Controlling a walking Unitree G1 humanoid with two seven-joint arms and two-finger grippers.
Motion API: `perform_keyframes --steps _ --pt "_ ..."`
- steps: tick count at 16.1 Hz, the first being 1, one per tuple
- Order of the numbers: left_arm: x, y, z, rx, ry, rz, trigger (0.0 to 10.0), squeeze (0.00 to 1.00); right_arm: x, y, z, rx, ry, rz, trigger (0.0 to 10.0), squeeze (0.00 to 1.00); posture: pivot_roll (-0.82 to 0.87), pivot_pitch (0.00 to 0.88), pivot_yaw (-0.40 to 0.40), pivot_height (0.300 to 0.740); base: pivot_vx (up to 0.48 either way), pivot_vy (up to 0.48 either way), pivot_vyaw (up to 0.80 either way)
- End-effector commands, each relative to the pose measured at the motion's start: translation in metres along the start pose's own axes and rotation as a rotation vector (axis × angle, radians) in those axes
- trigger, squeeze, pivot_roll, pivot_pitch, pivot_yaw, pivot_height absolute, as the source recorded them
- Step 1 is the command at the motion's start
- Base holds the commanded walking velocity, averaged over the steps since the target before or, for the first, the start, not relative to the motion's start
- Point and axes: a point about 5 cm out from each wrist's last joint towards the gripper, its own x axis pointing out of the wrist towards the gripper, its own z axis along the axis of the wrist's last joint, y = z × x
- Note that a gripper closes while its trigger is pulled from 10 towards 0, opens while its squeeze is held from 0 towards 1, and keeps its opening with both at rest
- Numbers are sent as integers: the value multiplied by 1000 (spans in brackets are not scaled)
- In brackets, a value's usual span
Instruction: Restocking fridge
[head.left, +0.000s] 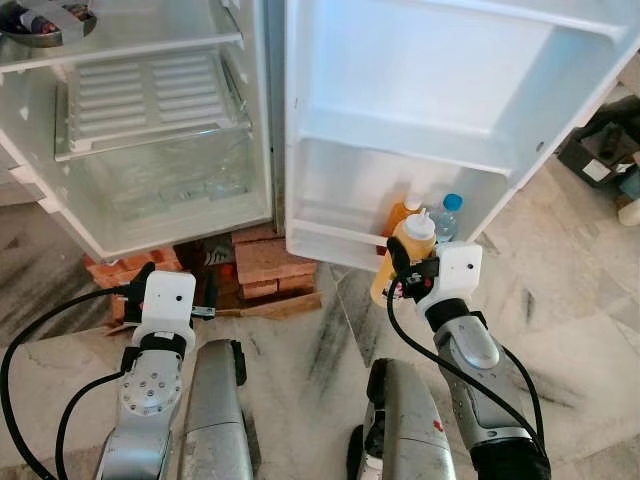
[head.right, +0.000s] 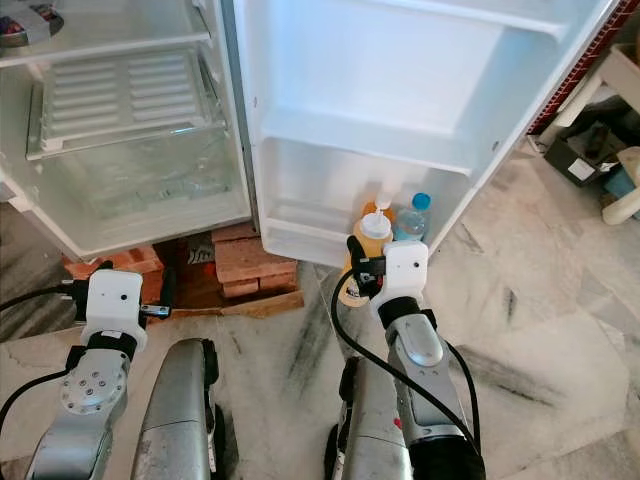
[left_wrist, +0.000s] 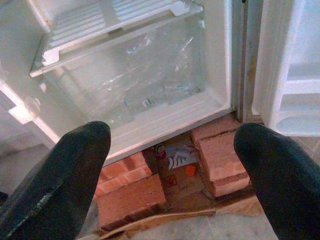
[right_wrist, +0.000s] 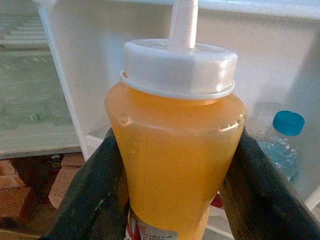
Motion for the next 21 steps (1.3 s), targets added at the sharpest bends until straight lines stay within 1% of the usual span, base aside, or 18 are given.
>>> perform_keyframes --steps 1,3,7,13,16,21 --pt "-2 0 -2 -5 14 -5 10000 0 -1 0 2 -2 -15 5 10000 0 127 191 -66 582 0 0 0" --pt "-2 -1 -2 -7 14 -6 10000 0 0 1 3 1 -21 11 10000 0 127 192 -66 582 0 0 0" --pt "-3 -1 -2 -11 12 -9 10000 0 1 4 5 -3 -31 27 10000 0 128 194 -66 582 289 0 0" --pt "-2 -2 -3 -11 15 -12 10000 0 0 7 5 -6 -28 52 10000 0 125 194 -67 582 422 0 0" --pt "-2 -4 -2 0 10 -16 10000 0 0 13 5 -48 -33 105 10000 0 125 194 -68 582 427 0 0" --pt "-3 -3 -2 -1 20 16 10000 0 -3 22 4 -40 -30 174 10000 0 125 198 -70 582 49 0 0"
